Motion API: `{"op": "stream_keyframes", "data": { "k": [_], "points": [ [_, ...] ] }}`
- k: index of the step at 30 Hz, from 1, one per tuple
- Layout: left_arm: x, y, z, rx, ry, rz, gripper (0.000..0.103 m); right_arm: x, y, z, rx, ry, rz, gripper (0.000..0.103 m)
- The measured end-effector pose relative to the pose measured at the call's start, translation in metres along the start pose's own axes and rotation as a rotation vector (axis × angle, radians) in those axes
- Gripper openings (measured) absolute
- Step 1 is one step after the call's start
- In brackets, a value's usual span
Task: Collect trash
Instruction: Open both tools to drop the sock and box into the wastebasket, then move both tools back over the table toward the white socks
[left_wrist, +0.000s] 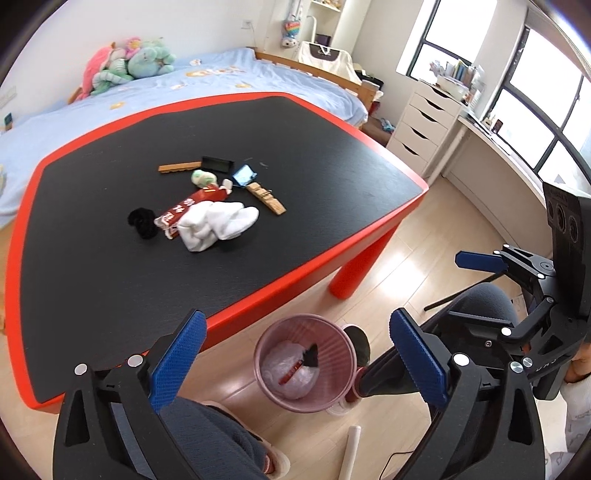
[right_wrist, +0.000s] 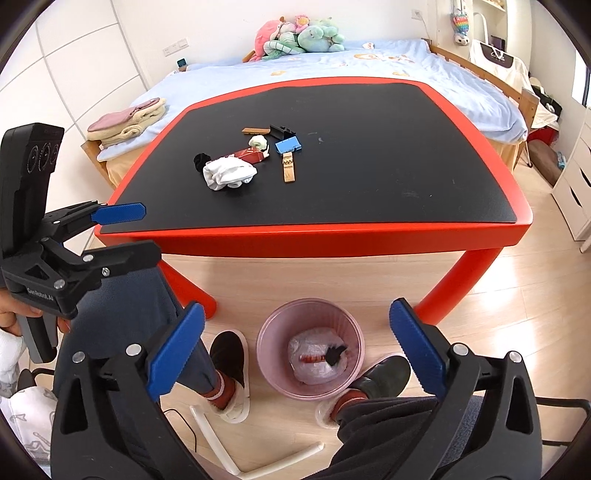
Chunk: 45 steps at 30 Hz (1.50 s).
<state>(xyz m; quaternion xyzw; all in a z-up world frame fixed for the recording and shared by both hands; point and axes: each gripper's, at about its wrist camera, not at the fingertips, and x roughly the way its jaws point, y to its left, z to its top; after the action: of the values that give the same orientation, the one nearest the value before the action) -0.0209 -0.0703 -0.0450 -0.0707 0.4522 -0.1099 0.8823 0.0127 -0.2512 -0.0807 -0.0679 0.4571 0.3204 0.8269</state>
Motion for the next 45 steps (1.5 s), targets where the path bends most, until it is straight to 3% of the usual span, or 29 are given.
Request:
{"op": "stream_keyframes", "data": {
  "k": [16, 28, 45],
  "points": [
    [-0.006, 0.026, 0.013, -0.05, -0.017, 0.047, 0.095, 0.007, 0.006, 0.013, -0.03, 0.001, 0.005, 0.099],
    [0.011, 0.046, 0.04, -0.05, -0.009, 0.054, 0.095, 0.019, 0.008, 0.067, -0.101, -0.029, -0.004, 0.099],
    [0.063, 0.069, 0.054, -0.013, 0.074, -0.022, 0.095, 0.112, -0.003, 0.138, -0.135, 0.058, 0.011, 0.099]
  ]
}}
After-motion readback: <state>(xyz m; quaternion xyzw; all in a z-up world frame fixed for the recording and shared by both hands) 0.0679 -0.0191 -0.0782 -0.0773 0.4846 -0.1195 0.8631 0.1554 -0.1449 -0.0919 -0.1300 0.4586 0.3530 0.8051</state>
